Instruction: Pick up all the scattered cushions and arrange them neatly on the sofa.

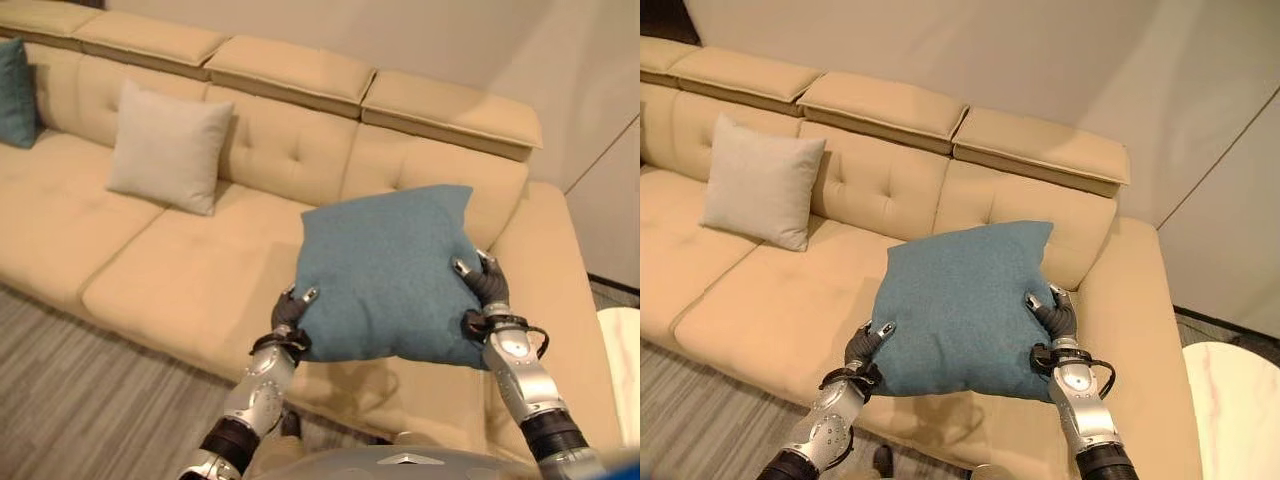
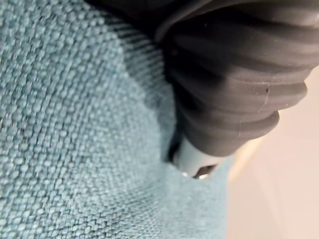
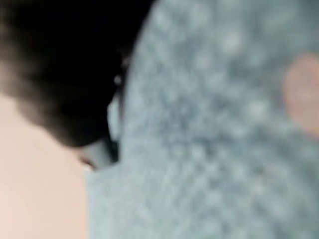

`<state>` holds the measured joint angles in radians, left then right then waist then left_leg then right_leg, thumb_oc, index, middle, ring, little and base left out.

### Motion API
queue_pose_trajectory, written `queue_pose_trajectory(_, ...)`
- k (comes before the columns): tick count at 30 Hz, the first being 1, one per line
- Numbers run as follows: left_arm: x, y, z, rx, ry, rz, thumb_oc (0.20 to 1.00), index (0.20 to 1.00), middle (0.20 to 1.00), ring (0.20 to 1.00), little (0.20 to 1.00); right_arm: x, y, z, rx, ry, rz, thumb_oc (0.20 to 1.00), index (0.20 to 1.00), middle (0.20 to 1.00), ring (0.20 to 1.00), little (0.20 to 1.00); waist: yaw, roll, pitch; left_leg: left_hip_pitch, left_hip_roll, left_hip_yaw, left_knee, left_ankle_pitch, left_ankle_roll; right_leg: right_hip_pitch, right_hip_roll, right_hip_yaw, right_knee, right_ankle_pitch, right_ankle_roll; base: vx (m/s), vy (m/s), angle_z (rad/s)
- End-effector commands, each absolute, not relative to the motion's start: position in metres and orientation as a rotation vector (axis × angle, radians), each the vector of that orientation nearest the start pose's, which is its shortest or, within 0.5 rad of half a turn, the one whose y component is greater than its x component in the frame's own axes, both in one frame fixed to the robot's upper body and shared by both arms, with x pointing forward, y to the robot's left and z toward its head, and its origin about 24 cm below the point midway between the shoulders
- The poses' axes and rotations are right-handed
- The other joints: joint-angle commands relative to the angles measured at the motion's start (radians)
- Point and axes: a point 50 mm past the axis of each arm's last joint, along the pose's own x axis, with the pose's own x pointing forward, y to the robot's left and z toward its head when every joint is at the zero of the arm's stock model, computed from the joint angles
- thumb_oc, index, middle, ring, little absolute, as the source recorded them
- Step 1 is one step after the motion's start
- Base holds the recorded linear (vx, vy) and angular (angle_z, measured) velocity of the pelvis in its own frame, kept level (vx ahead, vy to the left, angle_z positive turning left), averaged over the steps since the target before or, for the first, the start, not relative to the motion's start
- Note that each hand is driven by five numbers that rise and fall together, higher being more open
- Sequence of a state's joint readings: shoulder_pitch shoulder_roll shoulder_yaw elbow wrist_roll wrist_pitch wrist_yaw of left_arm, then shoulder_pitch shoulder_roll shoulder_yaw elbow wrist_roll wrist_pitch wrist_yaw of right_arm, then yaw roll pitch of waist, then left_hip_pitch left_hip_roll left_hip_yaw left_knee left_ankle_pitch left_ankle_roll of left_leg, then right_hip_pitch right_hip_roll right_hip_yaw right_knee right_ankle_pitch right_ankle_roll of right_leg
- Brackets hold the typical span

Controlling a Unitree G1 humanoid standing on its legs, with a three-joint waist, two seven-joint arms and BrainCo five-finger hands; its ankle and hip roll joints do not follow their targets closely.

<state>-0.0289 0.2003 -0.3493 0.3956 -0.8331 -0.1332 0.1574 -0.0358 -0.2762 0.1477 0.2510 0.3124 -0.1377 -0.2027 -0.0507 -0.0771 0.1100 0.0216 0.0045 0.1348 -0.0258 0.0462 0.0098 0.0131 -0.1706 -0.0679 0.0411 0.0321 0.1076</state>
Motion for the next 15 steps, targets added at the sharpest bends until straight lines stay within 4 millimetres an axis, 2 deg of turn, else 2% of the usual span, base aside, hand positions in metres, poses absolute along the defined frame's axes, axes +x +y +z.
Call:
queue_pose_trajectory(1, 0.262, 0.098, 0.015, -0.589, 0.132, -0.184, 0.2, 0.2, 0.2, 0.2, 0.2, 0.277, -0.156, 0.054, 0.061, -0.126, 0.03, 0.2, 0.2, 0.2, 0.2, 0.2, 0.043, 0.005, -0.037, -0.015, 0.031, -0.006, 0.083, -0.059, -0.029, -0.006, -0.014, -0.015, 0.135, -0.004, 0.087, 0.08, 0.213, -0.32)
queue_pose_trajectory(3, 0.262, 0.102, 0.016, -0.588, 0.124, -0.174, 0.2, 0.2, 0.2, 0.2, 0.2, 0.278, -0.153, 0.056, 0.05, -0.136, 0.044, 0.2, 0.2, 0.2, 0.2, 0.2, 0.049, 0.009, -0.028, 0.005, 0.021, 0.02, 0.08, -0.069, -0.017, -0.044, -0.032, -0.044, 0.182, 0.035, 0.096, 0.06, 0.16, -0.63)
queue_pose_trajectory(5, 0.261, 0.105, 0.015, -0.582, 0.124, -0.162, 0.2, 0.2, 0.2, 0.2, 0.2, 0.278, -0.15, 0.055, 0.045, -0.13, 0.057, 0.2, 0.2, 0.2, 0.2, 0.2, 0.055, 0.015, -0.023, 0.029, 0.015, 0.039, 0.072, -0.086, -0.008, -0.066, -0.046, -0.108, 0.222, 0.036, 0.089, 0.14, 0.165, -0.64)
queue_pose_trajectory(6, 0.258, 0.109, 0.011, -0.587, 0.134, -0.145, 0.2, 0.2, 0.2, 0.2, 0.2, 0.279, -0.149, 0.055, 0.035, -0.126, 0.079, 0.2, 0.2, 0.2, 0.2, 0.2, 0.047, 0.016, -0.021, 0.071, 0.0, 0.048, 0.034, -0.089, -0.005, -0.114, 0.006, -0.159, 0.178, 0.023, 0.065, 0.16, 0.119, -0.69)
queue_pose_trajectory(7, 0.258, 0.109, 0.011, -0.588, 0.134, -0.145, 0.2, 0.2, 0.2, 0.2, 0.2, 0.279, -0.149, 0.055, 0.035, -0.126, 0.079, 0.2, 0.2, 0.2, 0.2, 0.2, 0.047, 0.017, -0.021, 0.073, 0.001, 0.048, 0.032, -0.089, -0.005, -0.113, 0.008, -0.159, 0.177, 0.023, 0.064, 0.16, 0.074, -0.9)
queue_pose_trajectory(8, 0.259, 0.11, 0.011, -0.587, 0.131, -0.142, 0.2, 0.2, 0.2, 0.2, 0.2, 0.279, -0.149, 0.054, 0.034, -0.125, 0.079, 0.2, 0.2, 0.2, 0.2, 0.2, 0.05, 0.014, -0.021, 0.081, -0.006, 0.055, 0.021, -0.092, -0.005, -0.125, 0.014, -0.203, 0.145, 0.032, 0.058, 0.04, -0.001, -0.65)
queue_pose_trajectory(9, 0.259, 0.11, 0.011, -0.587, 0.131, -0.142, 0.2, 0.2, 0.2, 0.2, 0.2, 0.279, -0.149, 0.054, 0.034, -0.125, 0.079, 0.2, 0.2, 0.2, 0.2, 0.2, 0.049, 0.015, -0.021, 0.083, -0.005, 0.054, 0.019, -0.091, -0.005, -0.122, 0.016, -0.204, 0.142, 0.033, 0.058, 0.2, -0.077, -0.51)
queue_pose_trajectory(10, 0.259, 0.109, 0.01, -0.585, 0.144, -0.143, 0.2, 0.2, 0.2, 0.2, 0.2, 0.277, -0.15, 0.052, 0.041, -0.116, 0.076, 0.2, 0.2, 0.2, 0.2, 0.2, 0.038, 0.006, -0.016, 0.094, -0.004, 0.057, 0.03, -0.109, -0.019, -0.126, 0.019, -0.274, 0.063, 0.039, 0.054, 0.23, -0.131, -0.26)
queue_pose_trajectory(11, 0.258, 0.107, 0.008, -0.584, 0.15, -0.147, 0.2, 0.2, 0.2, 0.2, 0.2, 0.277, -0.151, 0.051, 0.035, -0.116, 0.075, 0.2, 0.2, 0.2, 0.2, 0.2, 0.032, -0.003, -0.02, 0.09, -0.004, 0.048, 0.058, -0.122, -0.023, -0.104, 0.034, -0.242, 0.042, 0.032, 0.047, 0.22, -0.131, -0.08)
queue_pose_trajectory(12, 0.258, 0.108, 0.008, -0.584, 0.149, -0.148, 0.2, 0.2, 0.2, 0.2, 0.2, 0.277, -0.151, 0.052, 0.036, -0.116, 0.075, 0.2, 0.2, 0.2, 0.2, 0.2, 0.032, -0.005, -0.022, 0.086, -0.006, 0.047, 0.059, -0.12, -0.023, -0.106, 0.033, -0.242, 0.04, 0.035, 0.047, 0.18, -0.149, 0.54)
queue_pose_trajectory(13, 0.261, 0.101, 0.012, -0.621, 0.139, -0.169, 0.2, 0.2, 0.2, 0.2, 0.2, 0.276, -0.161, 0.053, 0.021, -0.126, 0.039, 0.2, 0.2, 0.2, 0.2, 0.2, 0.029, -0.019, -0.031, 0.057, 0.006, 0.043, 0.15, -0.129, -0.048, -0.07, 0.048, -0.219, 0.019, 0.024, 0.032, 0.11, -0.098, 0.56)
queue_pose_trajectory(15, 0.261, 0.097, 0.012, -0.626, 0.146, -0.186, 0.2, 0.2, 0.2, 0.2, 0.2, 0.277, -0.163, 0.057, 0.025, -0.141, 0.032, 0.2, 0.2, 0.2, 0.2, 0.2, 0.027, -0.019, -0.034, 0.046, 0.021, 0.05, 0.193, -0.136, -0.058, -0.053, 0.045, -0.243, 0.014, 0.021, 0.026, 0.13, -0.118, 0.25)
